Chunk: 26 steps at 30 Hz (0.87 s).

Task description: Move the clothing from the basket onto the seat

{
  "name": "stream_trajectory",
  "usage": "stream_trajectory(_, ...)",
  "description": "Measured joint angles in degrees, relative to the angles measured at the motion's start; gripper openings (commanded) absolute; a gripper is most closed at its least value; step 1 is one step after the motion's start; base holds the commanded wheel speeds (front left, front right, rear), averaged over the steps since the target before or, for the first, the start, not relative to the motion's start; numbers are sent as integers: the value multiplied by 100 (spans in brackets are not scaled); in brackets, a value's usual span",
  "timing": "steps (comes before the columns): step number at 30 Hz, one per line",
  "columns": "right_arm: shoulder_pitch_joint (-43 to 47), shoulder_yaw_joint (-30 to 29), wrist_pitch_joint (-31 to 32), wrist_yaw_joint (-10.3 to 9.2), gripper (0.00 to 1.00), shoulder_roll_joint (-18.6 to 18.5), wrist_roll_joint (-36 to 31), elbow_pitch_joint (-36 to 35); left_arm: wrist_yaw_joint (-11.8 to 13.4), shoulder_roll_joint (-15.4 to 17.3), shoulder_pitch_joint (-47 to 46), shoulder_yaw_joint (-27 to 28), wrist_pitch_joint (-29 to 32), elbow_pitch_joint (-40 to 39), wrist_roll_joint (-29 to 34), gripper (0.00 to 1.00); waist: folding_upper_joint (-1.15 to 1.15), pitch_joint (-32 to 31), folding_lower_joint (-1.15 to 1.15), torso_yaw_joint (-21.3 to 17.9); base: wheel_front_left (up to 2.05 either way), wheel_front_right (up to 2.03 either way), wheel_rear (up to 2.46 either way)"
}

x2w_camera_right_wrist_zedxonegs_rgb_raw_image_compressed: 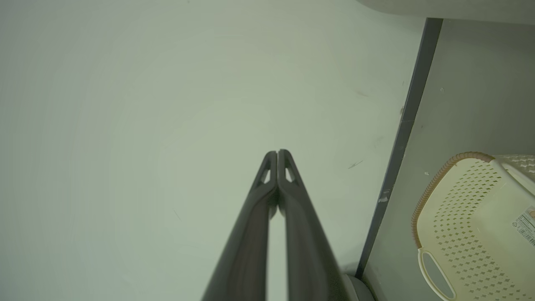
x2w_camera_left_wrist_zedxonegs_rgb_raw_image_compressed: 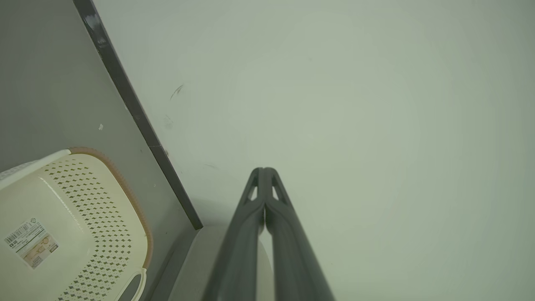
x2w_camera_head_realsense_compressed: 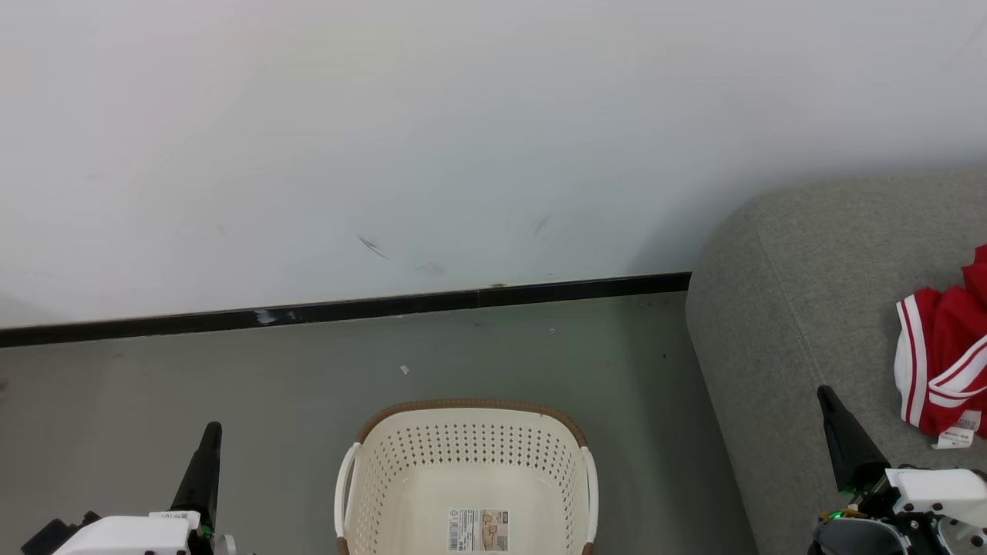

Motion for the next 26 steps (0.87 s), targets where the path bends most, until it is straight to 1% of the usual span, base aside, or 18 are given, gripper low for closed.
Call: stream_trajectory(26, -1, -29, 8, 0, 0, 12, -1, 3, 0, 0, 0, -1, 0, 0, -4, 0, 0, 0, 0, 0, 0, 0, 0)
